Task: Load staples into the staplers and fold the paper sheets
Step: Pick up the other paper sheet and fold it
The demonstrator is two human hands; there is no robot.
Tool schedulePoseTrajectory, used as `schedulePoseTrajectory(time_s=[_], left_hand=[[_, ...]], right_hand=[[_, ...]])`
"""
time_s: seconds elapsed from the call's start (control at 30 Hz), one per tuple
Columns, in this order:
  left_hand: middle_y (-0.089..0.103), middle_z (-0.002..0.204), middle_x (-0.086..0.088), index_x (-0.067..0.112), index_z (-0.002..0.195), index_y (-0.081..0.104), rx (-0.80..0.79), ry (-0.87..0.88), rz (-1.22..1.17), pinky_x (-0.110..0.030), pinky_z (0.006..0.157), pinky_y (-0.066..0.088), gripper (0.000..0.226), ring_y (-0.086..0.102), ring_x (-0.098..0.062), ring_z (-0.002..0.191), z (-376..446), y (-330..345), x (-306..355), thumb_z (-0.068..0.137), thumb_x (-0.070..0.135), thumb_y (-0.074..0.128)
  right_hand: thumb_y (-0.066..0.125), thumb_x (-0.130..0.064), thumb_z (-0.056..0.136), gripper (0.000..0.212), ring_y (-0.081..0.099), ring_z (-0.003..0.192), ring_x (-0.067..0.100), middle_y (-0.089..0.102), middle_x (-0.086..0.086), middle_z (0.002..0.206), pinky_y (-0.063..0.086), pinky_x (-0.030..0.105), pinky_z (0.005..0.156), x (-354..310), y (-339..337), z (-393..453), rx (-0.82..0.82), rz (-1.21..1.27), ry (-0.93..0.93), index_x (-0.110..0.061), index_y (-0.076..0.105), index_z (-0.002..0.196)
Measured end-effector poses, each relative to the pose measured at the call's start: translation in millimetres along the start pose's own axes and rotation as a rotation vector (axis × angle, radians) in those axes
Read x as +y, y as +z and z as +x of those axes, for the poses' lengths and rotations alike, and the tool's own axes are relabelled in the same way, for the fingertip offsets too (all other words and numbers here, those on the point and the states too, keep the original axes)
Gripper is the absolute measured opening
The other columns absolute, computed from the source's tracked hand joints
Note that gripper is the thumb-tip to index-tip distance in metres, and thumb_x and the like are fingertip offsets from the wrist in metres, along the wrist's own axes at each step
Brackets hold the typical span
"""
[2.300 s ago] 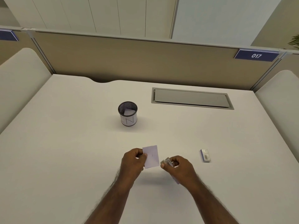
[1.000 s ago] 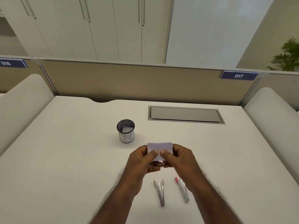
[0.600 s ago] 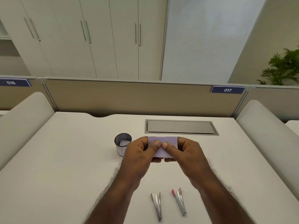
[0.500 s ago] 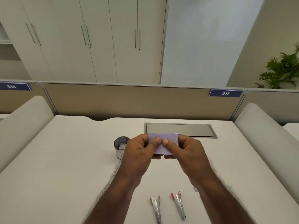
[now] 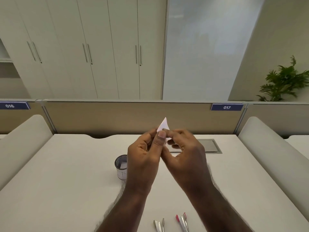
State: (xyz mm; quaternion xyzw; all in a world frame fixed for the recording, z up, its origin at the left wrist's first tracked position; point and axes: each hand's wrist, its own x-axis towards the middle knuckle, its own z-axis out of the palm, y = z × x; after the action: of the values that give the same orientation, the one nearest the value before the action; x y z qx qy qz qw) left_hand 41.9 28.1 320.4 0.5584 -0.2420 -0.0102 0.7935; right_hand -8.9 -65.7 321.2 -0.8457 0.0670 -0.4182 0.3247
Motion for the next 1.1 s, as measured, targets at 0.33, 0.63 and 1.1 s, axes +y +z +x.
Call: schedulePoseTrajectory(time_s=[0.33,0.63,1.1], left_hand=[[0.077,0.089,-0.009,0.017,0.093,0.077,0.013,-0.133,-0.089,-0.026,0.069,0.059,0.015,0.074,-0.022,0.084,21.7,-7.6,18.4,0.09,0.009,0.065],[0.077,0.092,-0.008,0.016,0.099,0.074,-0.184,-0.183,-0.05,-0.029,0.065,0.06,0.014,0.074,-0.023,0.086,23.3,-9.2,30.2,0.088,0.016,0.065],[0.078,0.089,-0.008,0.017,0.092,0.077,-0.186,-0.163,0.016,-0.029,0.068,0.06,0.013,0.074,-0.024,0.083,23.3,-13.5,29.1,0.087,0.009,0.067]], right_hand=[[0.068,-0.034,0.085,0.031,0.061,0.094,0.005,0.057,-0.019,0.11,0.049,0.013,0.073,-4.4,-21.6,17.8,0.119,0.182,0.075,-0.04,0.056,0.113],[0.072,-0.031,0.073,0.034,0.072,0.082,0.016,0.077,0.004,0.091,0.055,0.021,0.07,-0.1,-38.8,38.5,-0.173,0.731,0.397,-0.011,0.075,0.099],[0.072,-0.036,0.072,0.031,0.073,0.083,0.017,0.078,0.003,0.093,0.057,0.024,0.073,5.4,-44.6,35.8,-0.297,0.676,0.382,-0.017,0.077,0.096]])
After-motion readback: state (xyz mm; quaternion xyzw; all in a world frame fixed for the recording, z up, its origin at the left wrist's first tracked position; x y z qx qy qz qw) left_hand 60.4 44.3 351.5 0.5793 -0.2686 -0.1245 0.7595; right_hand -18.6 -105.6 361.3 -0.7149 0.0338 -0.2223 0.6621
